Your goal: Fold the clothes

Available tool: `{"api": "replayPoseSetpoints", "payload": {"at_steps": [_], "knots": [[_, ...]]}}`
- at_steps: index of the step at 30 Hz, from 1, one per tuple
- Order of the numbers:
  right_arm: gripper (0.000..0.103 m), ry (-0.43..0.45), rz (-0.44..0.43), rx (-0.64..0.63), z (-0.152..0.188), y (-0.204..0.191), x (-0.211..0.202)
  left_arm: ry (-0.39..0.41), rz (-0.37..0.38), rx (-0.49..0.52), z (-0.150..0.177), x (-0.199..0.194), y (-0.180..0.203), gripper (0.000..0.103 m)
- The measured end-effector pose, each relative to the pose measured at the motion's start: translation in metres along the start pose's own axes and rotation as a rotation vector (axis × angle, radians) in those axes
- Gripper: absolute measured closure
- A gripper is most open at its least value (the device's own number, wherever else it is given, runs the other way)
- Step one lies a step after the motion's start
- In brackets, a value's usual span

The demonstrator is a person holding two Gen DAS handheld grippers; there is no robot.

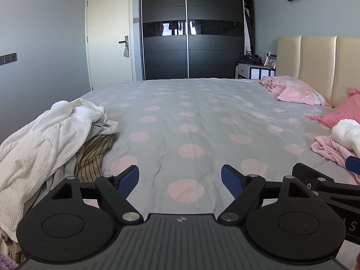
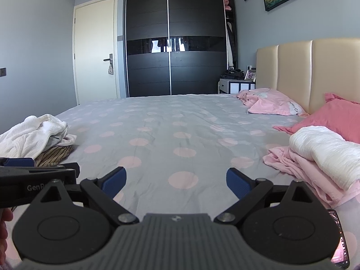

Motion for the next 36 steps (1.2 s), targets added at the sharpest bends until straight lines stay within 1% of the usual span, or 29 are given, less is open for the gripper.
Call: {"api": "replayPoseSetpoints", "payload": {"at_steps": [1,4,6,8,10,11,12,15,16,18,20,21,24,25,26,28,30,33,36], "knots": [[0.006,0.003,-0.004,-0.004,-0.001,0.000,-0.001,-0.004,0.004,0.004,0.000,0.000,-0.001,0.023],[0.006,0.010,-0.002,-0.021,-0.003,0.000,-0.003,-0.026,-0.031,0.021,0.001,0.004,-0.016,0.023],[0.006,-0.003,-0.006,-0.023,-0.001,-0.001,-0.002,-0.045,-0.061,0.008,0.002,0.005,-0.029,0.023],[0.006,-0.023,-0.014,-0.024,0.001,-0.002,0.001,-0.082,-0.093,-0.023,0.003,0.010,-0.048,0.023],[0.006,-0.038,-0.022,-0.029,0.003,-0.005,0.005,-0.144,-0.121,-0.045,0.005,0.016,-0.068,0.023],[0.006,-0.044,-0.026,-0.032,0.003,-0.007,0.007,-0.179,-0.125,-0.053,0.008,0.019,-0.078,0.023],[0.006,-0.051,-0.031,-0.036,0.004,-0.010,0.008,-0.197,-0.122,-0.062,0.010,0.020,-0.088,0.023],[0.006,-0.066,-0.057,-0.051,0.006,-0.022,0.014,-0.232,-0.144,-0.045,0.010,0.024,-0.117,0.024],[0.006,-0.070,-0.067,-0.058,0.007,-0.027,0.016,-0.242,-0.153,-0.033,0.009,0.026,-0.128,0.025],[0.006,-0.082,-0.092,-0.071,0.008,-0.037,0.020,-0.258,-0.159,-0.031,0.009,0.030,-0.155,0.030],[0.006,-0.094,-0.117,-0.084,0.011,-0.048,0.025,-0.275,-0.164,-0.030,0.008,0.034,-0.182,0.031],[0.006,-0.098,-0.127,-0.095,0.012,-0.053,0.027,-0.281,-0.180,-0.024,0.007,0.035,-0.192,0.031],[0.006,-0.107,-0.140,-0.123,0.013,-0.064,0.034,-0.261,-0.273,-0.003,0.004,0.036,-0.234,0.036],[0.006,-0.110,-0.141,-0.129,0.014,-0.067,0.036,-0.259,-0.295,0.001,0.003,0.039,-0.246,0.039],[0.006,-0.114,-0.142,-0.135,0.015,-0.069,0.038,-0.258,-0.317,0.005,0.003,0.041,-0.257,0.045],[0.006,-0.124,-0.141,-0.146,0.017,-0.072,0.044,-0.246,-0.349,0.005,0.003,0.047,-0.278,0.045],[0.006,-0.137,-0.136,-0.155,0.020,-0.073,0.050,-0.228,-0.364,0.001,0.005,0.053,-0.292,0.045],[0.006,-0.156,-0.124,-0.168,0.025,-0.074,0.058,-0.217,-0.342,0.023,0.009,0.067,-0.303,0.044],[0.006,-0.176,-0.107,-0.176,0.029,-0.072,0.065,-0.214,-0.335,0.038,0.013,0.079,-0.305,0.043]]}}
Point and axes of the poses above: each gripper's, at about its wrist camera, not at the fingertips, and x roughly the way its jaws point, y to its right, z to its underside, the point moved 6 cm from there along x, roughly the way its jaws point
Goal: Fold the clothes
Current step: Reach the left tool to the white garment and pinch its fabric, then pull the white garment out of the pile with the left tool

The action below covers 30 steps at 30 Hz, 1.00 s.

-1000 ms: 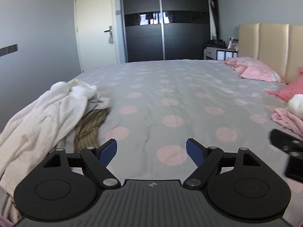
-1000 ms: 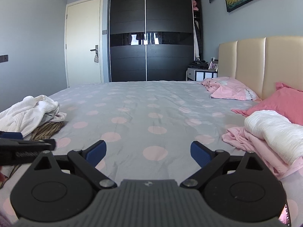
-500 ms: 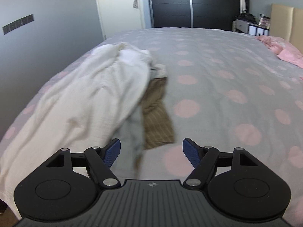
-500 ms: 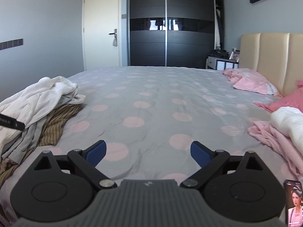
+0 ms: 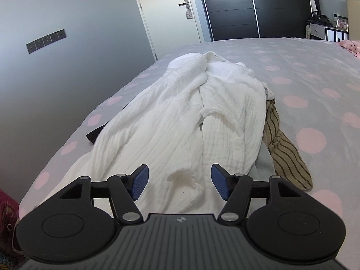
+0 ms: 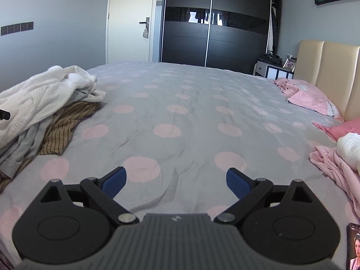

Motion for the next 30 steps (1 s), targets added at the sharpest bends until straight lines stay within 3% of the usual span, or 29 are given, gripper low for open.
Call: {"api": "replayPoseSetpoints", "payload": {"at_steps": [2,5,8,13,17,22,25,30], "knots": [[0.006,-0.012,0.007,0.000,0.002,0.001,0.004,-0.008,-0.016,-0.005,-0.002,0.009,-0.001,0.044],[0.006,-0.023,0.007,-0.006,0.005,0.000,0.007,-0.027,-0.036,-0.016,-0.001,0.021,-0.006,0.072],[0.006,-0.024,0.006,-0.013,0.005,0.000,0.007,-0.014,-0.008,-0.051,-0.005,0.023,-0.011,0.089],[0.006,-0.010,-0.002,-0.011,0.003,-0.001,0.003,0.093,-0.035,-0.035,-0.023,-0.007,-0.006,0.093],[0.006,0.016,-0.011,-0.011,-0.002,-0.002,-0.006,0.204,-0.004,-0.028,-0.044,-0.047,0.007,0.095],[0.006,0.047,-0.016,-0.002,-0.005,0.000,-0.020,0.296,0.128,0.025,-0.057,-0.105,0.048,0.095],[0.006,0.059,-0.011,-0.002,-0.008,0.004,-0.028,0.328,0.247,0.122,-0.054,-0.139,0.092,0.096],[0.006,0.010,0.012,0.011,-0.010,0.020,-0.038,0.302,0.474,0.242,-0.033,-0.190,0.166,0.096]]}}
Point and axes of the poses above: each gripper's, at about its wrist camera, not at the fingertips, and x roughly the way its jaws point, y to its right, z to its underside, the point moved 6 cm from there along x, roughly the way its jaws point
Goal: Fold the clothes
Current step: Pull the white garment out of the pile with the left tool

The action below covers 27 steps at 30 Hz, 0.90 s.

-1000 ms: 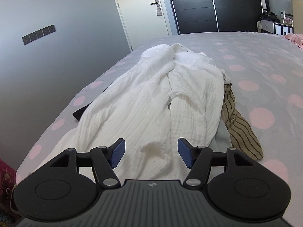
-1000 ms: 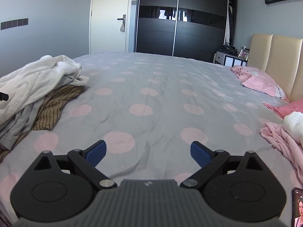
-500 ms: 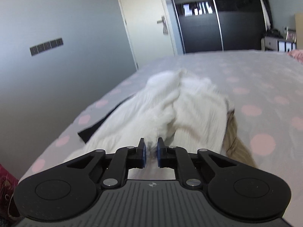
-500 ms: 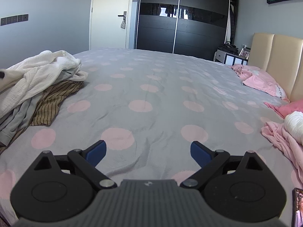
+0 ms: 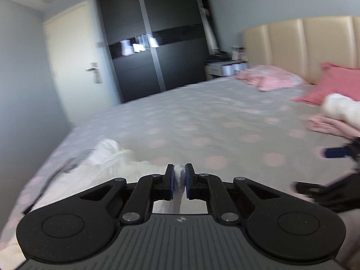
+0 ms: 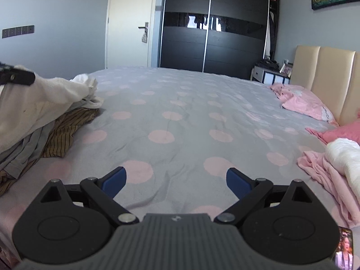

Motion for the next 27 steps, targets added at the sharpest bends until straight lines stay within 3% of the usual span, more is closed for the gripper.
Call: {"api": "replayPoseSetpoints", "payload": {"at_steps": [4,7,9,12,14,17,18,20,22,27], "knots": [[0.006,-0.071,0.035,0.094,0.006,0.030,-0.006,-0.032,0.194,0.003,0.004,-0.016,0.056,0.096],[0.006,-0.103,0.073,0.151,0.014,0.053,-0.010,-0.104,0.339,0.014,0.015,-0.026,0.093,0.096],[0.007,-0.119,0.086,0.174,0.020,0.064,-0.012,-0.168,0.398,0.053,0.030,-0.029,0.115,0.096],[0.006,-0.146,0.052,0.192,0.029,0.065,-0.014,-0.276,0.425,0.138,0.060,-0.023,0.137,0.094],[0.007,-0.157,0.016,0.189,0.033,0.061,-0.015,-0.348,0.447,0.126,0.073,-0.016,0.139,0.092],[0.008,-0.171,-0.051,0.179,0.037,0.051,-0.018,-0.367,0.437,0.098,0.076,-0.015,0.134,0.075],[0.012,-0.178,-0.070,0.175,0.039,0.048,-0.019,-0.360,0.425,0.094,0.075,-0.016,0.131,0.064],[0.024,-0.193,-0.098,0.165,0.041,0.042,-0.018,-0.342,0.394,0.079,0.069,-0.017,0.125,0.054],[0.030,-0.211,-0.117,0.158,0.044,0.037,-0.017,-0.345,0.346,0.058,0.068,-0.015,0.114,0.054],[0.034,-0.237,-0.179,0.107,0.049,0.018,-0.017,-0.409,0.233,-0.060,0.076,0.009,0.083,0.052]]}}
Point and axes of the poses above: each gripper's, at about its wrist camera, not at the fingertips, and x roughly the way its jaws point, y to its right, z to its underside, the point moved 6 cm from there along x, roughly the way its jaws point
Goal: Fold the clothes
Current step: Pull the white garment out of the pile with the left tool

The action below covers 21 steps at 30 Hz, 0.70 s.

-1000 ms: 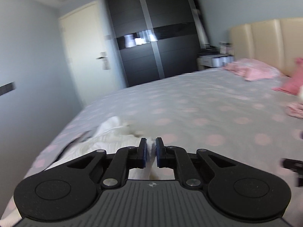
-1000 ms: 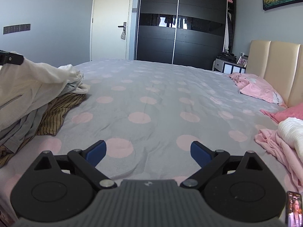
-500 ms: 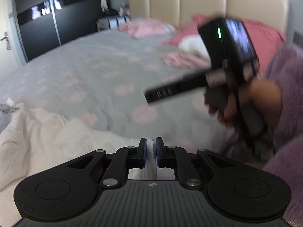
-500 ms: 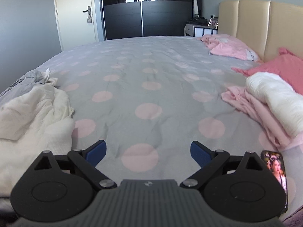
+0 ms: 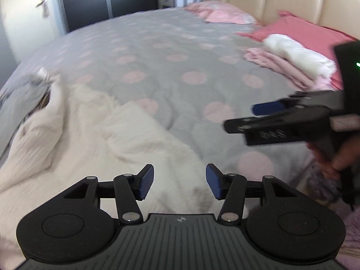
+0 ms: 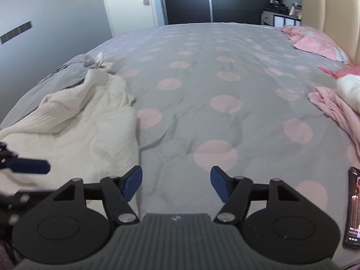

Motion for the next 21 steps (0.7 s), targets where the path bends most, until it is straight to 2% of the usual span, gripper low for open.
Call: {"api": "replayPoseSetpoints", "payload": {"at_steps": [2,7,8,9,12,14,17,21], "knots": [[0.035,-0.003,-0.008,-0.030,0.002,-0.006,0.002,-0.032,-0.005,-0.071,0.004,0.011,-0.012,0.052],[0.035,-0.010,0.008,-0.046,0.001,-0.007,0.008,-0.128,0.050,-0.197,0.020,0.045,-0.024,0.052],[0.035,-0.012,0.010,-0.043,0.001,-0.006,0.010,-0.147,0.061,-0.216,0.024,0.052,-0.025,0.054],[0.035,-0.014,0.012,-0.041,0.001,-0.006,0.011,-0.161,0.074,-0.232,0.030,0.055,-0.027,0.068],[0.035,-0.010,0.021,-0.060,-0.002,-0.008,0.013,-0.156,0.116,-0.240,0.032,0.062,-0.026,0.091],[0.035,-0.004,0.018,-0.070,-0.006,-0.010,0.013,-0.107,0.150,-0.189,0.027,0.061,-0.016,0.097],[0.035,0.005,0.011,-0.068,-0.015,-0.010,0.012,-0.005,0.219,-0.077,0.015,0.050,0.007,0.097],[0.035,0.001,-0.010,-0.073,-0.026,-0.010,0.012,0.035,0.251,0.037,0.010,0.049,0.031,0.097]]}}
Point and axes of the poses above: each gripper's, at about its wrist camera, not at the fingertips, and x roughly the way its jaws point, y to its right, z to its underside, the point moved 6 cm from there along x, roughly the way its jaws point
